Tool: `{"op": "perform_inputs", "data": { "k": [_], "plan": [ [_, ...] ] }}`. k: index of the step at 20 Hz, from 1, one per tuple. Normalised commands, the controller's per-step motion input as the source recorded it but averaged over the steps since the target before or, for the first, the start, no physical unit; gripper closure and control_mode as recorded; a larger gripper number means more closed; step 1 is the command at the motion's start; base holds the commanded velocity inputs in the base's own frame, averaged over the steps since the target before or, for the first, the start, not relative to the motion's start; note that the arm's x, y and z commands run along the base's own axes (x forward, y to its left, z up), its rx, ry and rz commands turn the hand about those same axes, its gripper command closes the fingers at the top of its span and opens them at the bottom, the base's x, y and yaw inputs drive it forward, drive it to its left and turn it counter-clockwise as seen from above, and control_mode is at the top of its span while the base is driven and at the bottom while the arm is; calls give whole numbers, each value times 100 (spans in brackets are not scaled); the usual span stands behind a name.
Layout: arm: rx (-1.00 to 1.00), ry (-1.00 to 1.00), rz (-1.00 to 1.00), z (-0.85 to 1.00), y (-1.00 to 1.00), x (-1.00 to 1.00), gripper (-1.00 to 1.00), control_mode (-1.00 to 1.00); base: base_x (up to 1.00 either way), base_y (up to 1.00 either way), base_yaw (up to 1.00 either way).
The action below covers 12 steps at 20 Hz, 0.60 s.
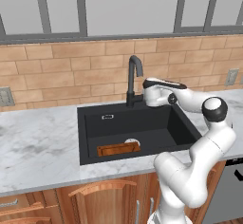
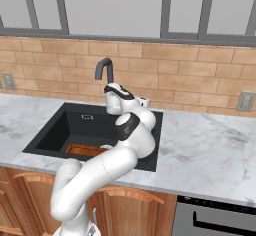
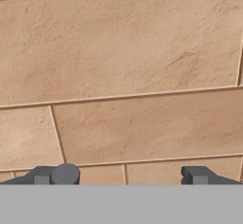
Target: Turn on the sink faucet with hot water and rinse the cutting board for ten seconds, then turn off the faucet. Push the cutting board to reach the water if necessary.
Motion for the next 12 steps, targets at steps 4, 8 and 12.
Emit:
{"op": "perform_inputs", "data": {
  "k": [4,8,12],
  "plan": [
    [0,0,0,0,-28,0,-100,-100,0,0,0],
    [0,0,0,0,-23,0,-100,-100,0,0,0],
    [0,0,0,0,-21,0,-100,-100,0,0,0]
  ]
}}
